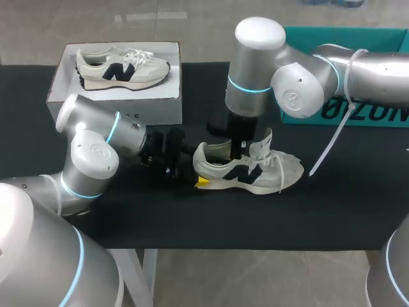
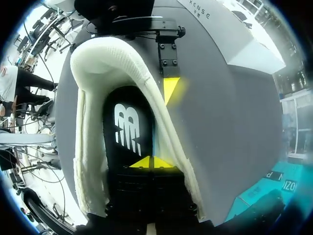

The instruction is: Take the shoe out of the shoebox, open the shoe tongue, remove and reinsert the insole, then place the shoe into the shoebox

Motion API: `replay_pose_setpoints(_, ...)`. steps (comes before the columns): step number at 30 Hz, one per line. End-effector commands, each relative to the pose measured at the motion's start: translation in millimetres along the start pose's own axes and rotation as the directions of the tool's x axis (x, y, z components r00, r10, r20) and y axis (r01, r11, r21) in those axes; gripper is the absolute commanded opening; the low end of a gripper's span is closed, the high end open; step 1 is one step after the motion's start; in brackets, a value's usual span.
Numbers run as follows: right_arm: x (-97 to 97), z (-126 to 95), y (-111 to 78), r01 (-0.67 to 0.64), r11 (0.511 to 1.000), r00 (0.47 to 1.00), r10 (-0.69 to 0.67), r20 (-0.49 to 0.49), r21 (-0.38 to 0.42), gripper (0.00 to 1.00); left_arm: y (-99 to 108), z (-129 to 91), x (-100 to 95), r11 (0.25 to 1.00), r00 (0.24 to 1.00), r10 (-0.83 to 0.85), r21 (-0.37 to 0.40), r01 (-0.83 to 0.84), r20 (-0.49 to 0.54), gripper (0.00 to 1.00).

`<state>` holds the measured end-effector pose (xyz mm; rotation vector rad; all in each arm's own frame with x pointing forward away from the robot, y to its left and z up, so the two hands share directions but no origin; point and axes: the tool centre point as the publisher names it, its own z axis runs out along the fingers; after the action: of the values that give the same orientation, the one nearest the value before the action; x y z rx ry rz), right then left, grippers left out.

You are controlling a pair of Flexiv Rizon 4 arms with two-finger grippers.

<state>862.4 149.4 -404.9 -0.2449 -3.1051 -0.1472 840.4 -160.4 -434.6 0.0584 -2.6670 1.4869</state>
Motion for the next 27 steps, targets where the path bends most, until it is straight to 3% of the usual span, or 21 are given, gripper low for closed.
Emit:
replay_pose_setpoints(1,3.8,5,-1.0,0.001,1.0,1.0,-0.001,-0.004,-0.002,0.46,1,0,0.3,1.0,1.0,0.0,-0.001,0.0,-0.002,0.0)
replay_pose_setpoints(3,7.2,6,-1.4,0.001,1.0,1.0,-0.001,-0.003,-0.001,0.76,1,0,0.3,1.0,1.0,0.0,-0.001,0.0,-0.002,0.0)
replay_pose_setpoints(4,8.1,8,-2.1,0.002,1.0,1.0,-0.002,-0.011,0.0,0.83,1,0,0.3,1.0,1.0,0.0,-0.001,0.0,-0.002,0.0)
replay_pose_setpoints(6,9.3,12,-3.4,0.002,1.0,1.0,-0.002,-0.023,0.005,0.69,1,0,0.3,1.0,1.0,0.0,-0.001,0.0,-0.002,0.0)
replay_pose_setpoints(8,10.1,16,-3.5,0.003,1.0,0.999,-0.003,-0.04,0.005,0.68,1,0,0.3,1.0,1.0,0.0,-0.001,0.0,-0.002,0.0)
replay_pose_setpoints(12,15.5,26,0.4,0.017,1.0,0.995,-0.016,-0.102,0.009,0.85,1,0,0.3,1.0,1.0,0.0,-0.001,0.0,-0.002,0.0)
replay_pose_setpoints(22,33.6,50,0.0,0.008,0.999,0.988,-0.001,-0.154,0.041,0.9,1,0,0.3,1.0,1.0,0.0,-0.001,0.0,-0.002,0.0)
replay_pose_setpoints(23,34.2,52,1.1,0.008,0.999,0.987,-0.001,-0.159,0.044,0.8,1,0,0.3,1.0,1.0,0.0,-0.001,0.0,-0.002,0.0)
replay_pose_setpoints(24,34.5,53,1.9,0.008,0.999,0.987,0.0,-0.161,0.049,0.58,1,0,0.3,1.0,1.0,0.0,-0.001,0.0,-0.002,0.0)
replay_pose_setpoints(26,35.4,56,4.0,0.009,0.998,0.987,0.0,-0.162,0.057,0.33,1,0,0.3,1.0,1.0,0.0,-0.001,0.0,-0.002,0.0)
replay_pose_setpoints(27,35.5,57,4.8,0.01,0.998,0.987,0.001,-0.162,0.067,0.3,1,0,0.3,1.0,1.0,0.0,-0.001,0.0,-0.002,0.0)
